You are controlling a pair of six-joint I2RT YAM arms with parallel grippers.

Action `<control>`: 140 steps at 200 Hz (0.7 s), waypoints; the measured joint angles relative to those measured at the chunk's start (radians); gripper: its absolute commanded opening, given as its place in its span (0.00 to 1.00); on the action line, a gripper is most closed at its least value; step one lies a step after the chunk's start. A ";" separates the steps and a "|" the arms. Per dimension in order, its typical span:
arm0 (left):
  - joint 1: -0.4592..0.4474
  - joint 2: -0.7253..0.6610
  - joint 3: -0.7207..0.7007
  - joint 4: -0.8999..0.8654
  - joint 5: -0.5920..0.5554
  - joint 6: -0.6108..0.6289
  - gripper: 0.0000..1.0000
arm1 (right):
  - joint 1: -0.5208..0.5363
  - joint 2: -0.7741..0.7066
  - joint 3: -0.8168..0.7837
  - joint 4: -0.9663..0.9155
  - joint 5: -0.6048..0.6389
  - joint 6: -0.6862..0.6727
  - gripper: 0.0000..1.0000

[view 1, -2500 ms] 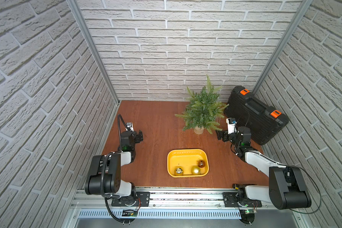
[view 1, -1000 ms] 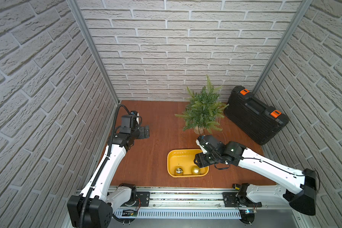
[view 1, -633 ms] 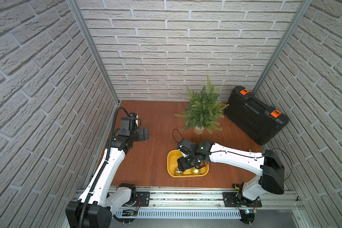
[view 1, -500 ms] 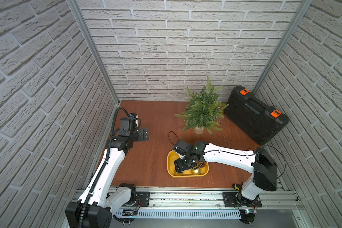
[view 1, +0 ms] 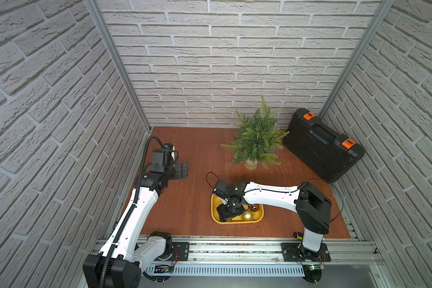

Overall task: Decorate the small christmas tree with ornaments
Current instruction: Pick up an ornament from the container.

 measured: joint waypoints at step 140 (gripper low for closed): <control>0.003 0.005 0.000 0.000 0.001 0.000 0.98 | -0.092 0.002 0.066 -0.004 0.083 -0.029 0.59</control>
